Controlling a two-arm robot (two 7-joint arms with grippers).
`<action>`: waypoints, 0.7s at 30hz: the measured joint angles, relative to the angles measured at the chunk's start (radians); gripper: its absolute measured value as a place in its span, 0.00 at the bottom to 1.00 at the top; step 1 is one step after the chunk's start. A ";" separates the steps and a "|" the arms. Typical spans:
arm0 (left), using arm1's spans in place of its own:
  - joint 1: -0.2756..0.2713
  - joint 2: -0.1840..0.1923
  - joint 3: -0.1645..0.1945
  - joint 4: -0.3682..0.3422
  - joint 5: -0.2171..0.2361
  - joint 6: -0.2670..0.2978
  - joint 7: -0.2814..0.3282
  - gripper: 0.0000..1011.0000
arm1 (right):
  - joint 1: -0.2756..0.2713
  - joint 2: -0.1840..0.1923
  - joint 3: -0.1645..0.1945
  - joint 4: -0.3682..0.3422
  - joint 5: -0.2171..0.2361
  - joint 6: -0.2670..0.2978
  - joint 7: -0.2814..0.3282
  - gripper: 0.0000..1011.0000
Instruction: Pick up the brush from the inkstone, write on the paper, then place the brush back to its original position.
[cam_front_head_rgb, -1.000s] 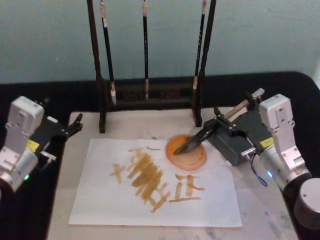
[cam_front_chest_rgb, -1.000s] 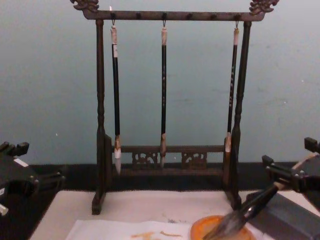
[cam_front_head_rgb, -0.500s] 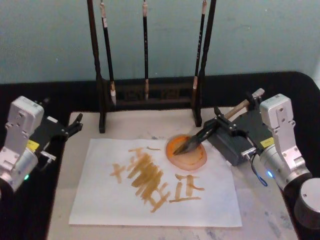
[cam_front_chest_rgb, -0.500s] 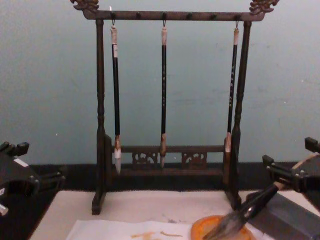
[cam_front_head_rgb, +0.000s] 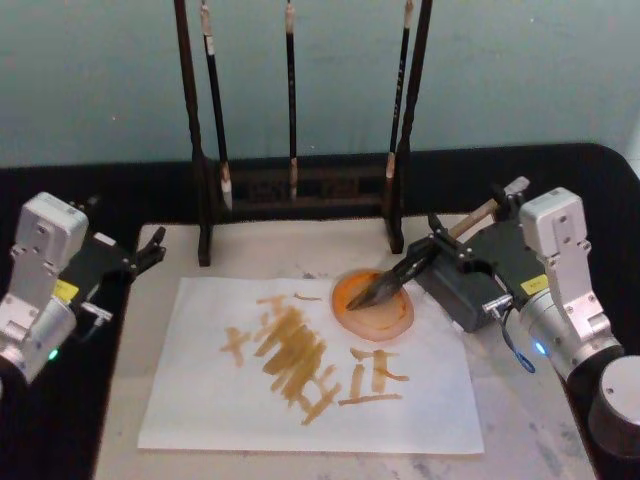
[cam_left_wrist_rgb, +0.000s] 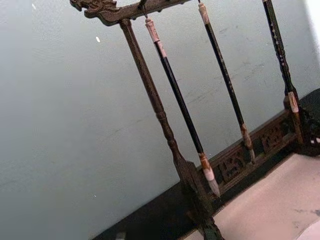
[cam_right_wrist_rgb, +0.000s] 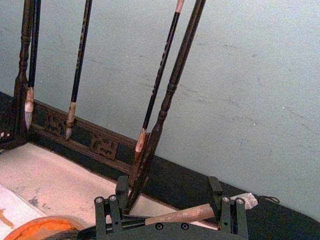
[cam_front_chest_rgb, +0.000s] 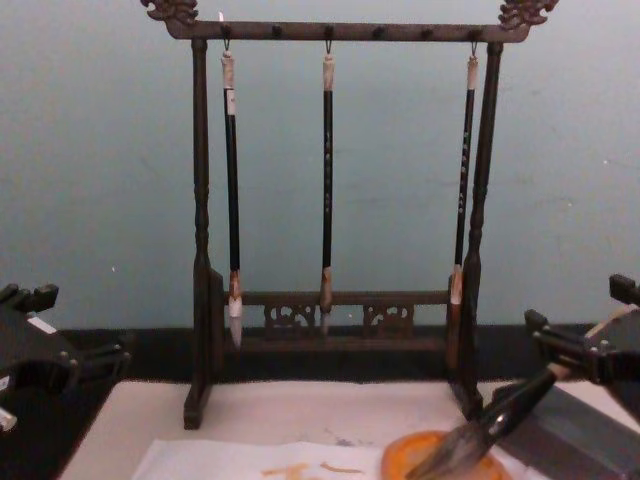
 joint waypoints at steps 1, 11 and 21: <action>0.000 0.000 0.000 0.000 0.000 0.000 0.000 1.00 | 0.000 0.000 0.000 0.000 0.000 0.000 0.000 0.99; 0.000 0.000 0.000 0.000 0.000 0.000 0.000 1.00 | 0.000 0.000 0.000 0.000 0.000 0.000 0.000 0.99; 0.000 0.000 0.000 0.000 0.000 0.000 0.000 1.00 | 0.000 0.000 0.000 0.000 0.000 0.000 0.000 0.99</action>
